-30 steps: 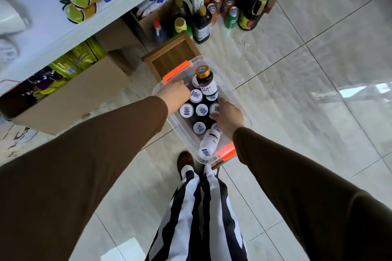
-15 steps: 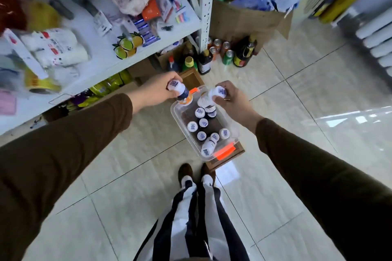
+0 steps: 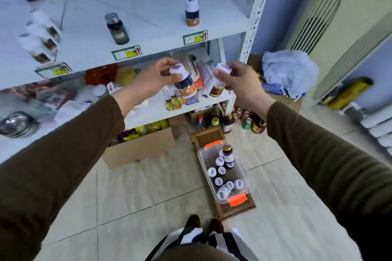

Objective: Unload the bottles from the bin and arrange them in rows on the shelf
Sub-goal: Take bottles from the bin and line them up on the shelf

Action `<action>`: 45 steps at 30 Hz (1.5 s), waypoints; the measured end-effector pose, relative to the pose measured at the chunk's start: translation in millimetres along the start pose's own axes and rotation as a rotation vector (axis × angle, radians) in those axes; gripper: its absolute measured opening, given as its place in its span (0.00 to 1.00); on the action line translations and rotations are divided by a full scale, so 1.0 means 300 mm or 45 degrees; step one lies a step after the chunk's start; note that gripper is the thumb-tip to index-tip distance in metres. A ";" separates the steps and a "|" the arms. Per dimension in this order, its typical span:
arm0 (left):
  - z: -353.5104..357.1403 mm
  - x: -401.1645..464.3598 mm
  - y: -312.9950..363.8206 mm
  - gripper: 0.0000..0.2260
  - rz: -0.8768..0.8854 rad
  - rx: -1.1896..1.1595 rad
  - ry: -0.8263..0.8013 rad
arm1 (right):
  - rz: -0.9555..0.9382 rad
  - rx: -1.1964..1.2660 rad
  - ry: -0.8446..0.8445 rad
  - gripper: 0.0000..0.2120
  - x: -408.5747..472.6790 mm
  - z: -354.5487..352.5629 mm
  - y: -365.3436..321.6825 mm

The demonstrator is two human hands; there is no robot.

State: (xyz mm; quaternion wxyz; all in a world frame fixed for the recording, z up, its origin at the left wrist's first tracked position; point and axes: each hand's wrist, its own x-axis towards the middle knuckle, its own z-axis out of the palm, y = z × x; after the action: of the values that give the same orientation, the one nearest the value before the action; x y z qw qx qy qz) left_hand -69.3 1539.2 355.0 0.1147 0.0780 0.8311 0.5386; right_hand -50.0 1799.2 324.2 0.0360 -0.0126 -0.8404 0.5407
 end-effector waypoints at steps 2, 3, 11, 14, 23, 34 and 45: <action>-0.042 -0.045 0.048 0.14 0.030 -0.045 0.064 | -0.059 -0.018 0.006 0.28 0.011 0.008 -0.091; -0.061 -0.068 0.068 0.14 0.044 -0.051 0.098 | -0.088 -0.051 0.006 0.27 0.012 0.013 -0.133; -0.209 -0.201 0.116 0.16 0.090 -0.019 0.245 | -0.224 -0.010 -0.015 0.19 0.019 0.103 -0.351; -0.279 -0.220 0.098 0.17 0.099 -0.037 0.280 | -0.212 0.006 -0.053 0.18 0.033 0.162 -0.399; -0.584 -0.190 0.002 0.15 0.149 -0.037 0.296 | -0.252 -0.044 -0.020 0.17 0.113 0.421 -0.565; -0.939 0.006 -0.064 0.14 0.248 -0.028 0.221 | -0.208 -0.022 0.115 0.21 0.228 0.642 -0.715; -0.822 0.425 0.154 0.14 0.425 -0.004 0.080 | -0.187 -0.096 0.370 0.18 0.481 0.433 -0.678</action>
State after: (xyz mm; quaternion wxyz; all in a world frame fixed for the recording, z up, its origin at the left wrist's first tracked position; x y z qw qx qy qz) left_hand -259.3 1374.0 480.6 -0.0022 0.1981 0.8089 0.5535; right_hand -199.8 1605.6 462.4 0.1960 -0.0306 -0.8446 0.4972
